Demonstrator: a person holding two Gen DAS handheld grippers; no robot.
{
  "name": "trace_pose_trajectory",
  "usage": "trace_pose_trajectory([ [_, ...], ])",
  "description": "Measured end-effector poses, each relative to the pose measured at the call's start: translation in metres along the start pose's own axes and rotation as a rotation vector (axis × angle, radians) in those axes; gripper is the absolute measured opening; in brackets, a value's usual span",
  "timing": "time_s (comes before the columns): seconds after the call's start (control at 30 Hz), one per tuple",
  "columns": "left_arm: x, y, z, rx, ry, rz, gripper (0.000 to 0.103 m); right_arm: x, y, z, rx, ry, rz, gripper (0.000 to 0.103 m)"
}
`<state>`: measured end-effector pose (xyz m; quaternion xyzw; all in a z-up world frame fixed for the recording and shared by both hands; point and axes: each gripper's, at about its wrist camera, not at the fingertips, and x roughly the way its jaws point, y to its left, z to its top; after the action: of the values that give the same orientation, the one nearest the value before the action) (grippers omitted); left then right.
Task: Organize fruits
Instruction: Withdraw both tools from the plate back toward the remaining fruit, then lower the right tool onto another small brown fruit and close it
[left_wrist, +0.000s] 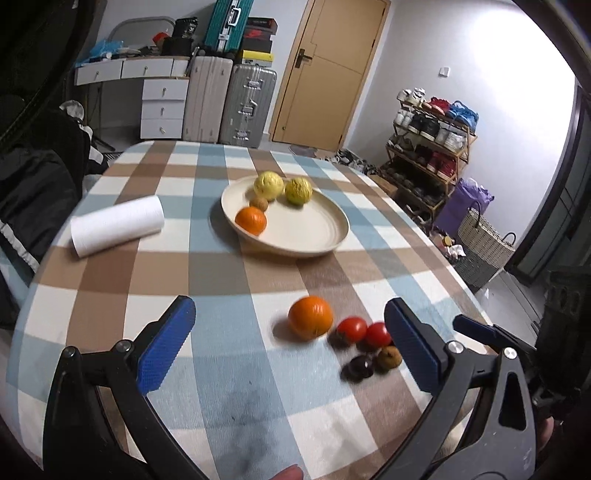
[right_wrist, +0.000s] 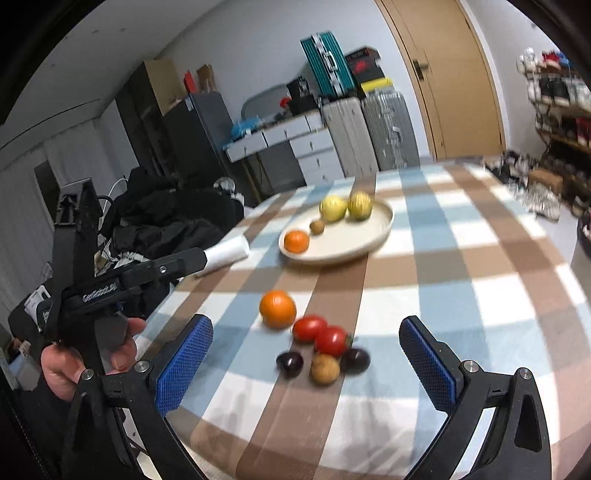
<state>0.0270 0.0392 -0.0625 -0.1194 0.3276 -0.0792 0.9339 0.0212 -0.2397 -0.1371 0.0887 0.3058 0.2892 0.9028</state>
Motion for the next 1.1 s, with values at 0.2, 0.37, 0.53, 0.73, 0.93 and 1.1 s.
trace_pose_trajectory([
  [0.2, 0.008, 0.007, -0.010, -0.014, 0.023, 0.003, 0.102, 0.017, -0.004, -0.018, 0.068, 0.055, 0.014, 0.103],
  [0.37, 0.014, 0.006, -0.015, 0.007, 0.034, 0.013, 0.102, 0.026, -0.007, -0.026, 0.103, 0.076, -0.025, 0.103],
  [0.53, 0.018, 0.009, -0.017, -0.002, 0.040, 0.010, 0.102, 0.028, -0.010, -0.029, 0.147, 0.067, -0.052, 0.101],
  [0.73, 0.021, 0.012, -0.018, -0.009, 0.049, 0.004, 0.102, 0.035, -0.006, -0.031, 0.153, 0.076, -0.048, 0.086],
  [0.93, 0.020, 0.013, -0.018, -0.008, 0.043, -0.006, 0.102, 0.040, -0.003, -0.034, 0.172, 0.091, -0.046, 0.063],
  [1.1, 0.017, 0.014, -0.021, 0.005, 0.040, -0.006, 0.102, 0.042, -0.002, -0.034, 0.177, 0.089, -0.064, 0.052],
])
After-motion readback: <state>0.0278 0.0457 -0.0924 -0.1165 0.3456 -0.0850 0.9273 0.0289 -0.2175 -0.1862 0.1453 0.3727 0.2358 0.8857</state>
